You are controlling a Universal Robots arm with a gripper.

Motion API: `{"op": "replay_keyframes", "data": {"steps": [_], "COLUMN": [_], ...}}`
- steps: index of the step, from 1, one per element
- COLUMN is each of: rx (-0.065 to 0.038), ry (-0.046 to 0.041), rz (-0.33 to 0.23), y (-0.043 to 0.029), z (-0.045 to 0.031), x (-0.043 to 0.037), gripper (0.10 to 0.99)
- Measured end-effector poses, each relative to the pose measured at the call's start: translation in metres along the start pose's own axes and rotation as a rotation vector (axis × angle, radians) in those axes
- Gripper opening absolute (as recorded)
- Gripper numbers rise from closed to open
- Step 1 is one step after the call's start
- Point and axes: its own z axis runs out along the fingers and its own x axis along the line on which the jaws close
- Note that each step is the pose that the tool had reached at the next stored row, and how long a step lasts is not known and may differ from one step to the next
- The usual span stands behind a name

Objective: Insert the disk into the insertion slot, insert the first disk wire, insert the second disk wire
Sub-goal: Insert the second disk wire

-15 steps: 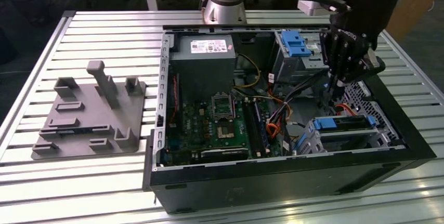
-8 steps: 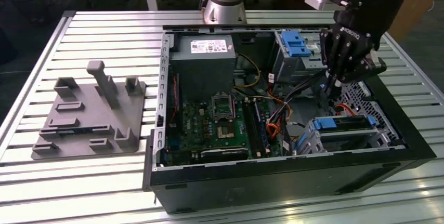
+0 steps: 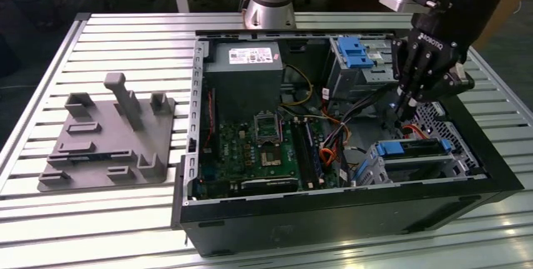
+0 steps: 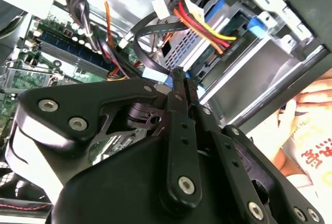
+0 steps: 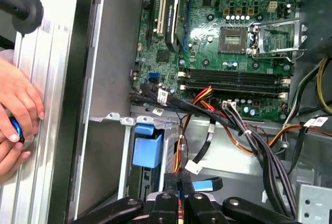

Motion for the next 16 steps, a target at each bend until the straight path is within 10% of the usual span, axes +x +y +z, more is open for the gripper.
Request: {"op": "replay_keyframes", "data": {"steps": [16], "rx": [-0.020], "ry": [-0.0151], "rz": [0.076], "y": [-0.0072], "z": [0.0020], "x": [0.0076], "gripper": [0.149]}}
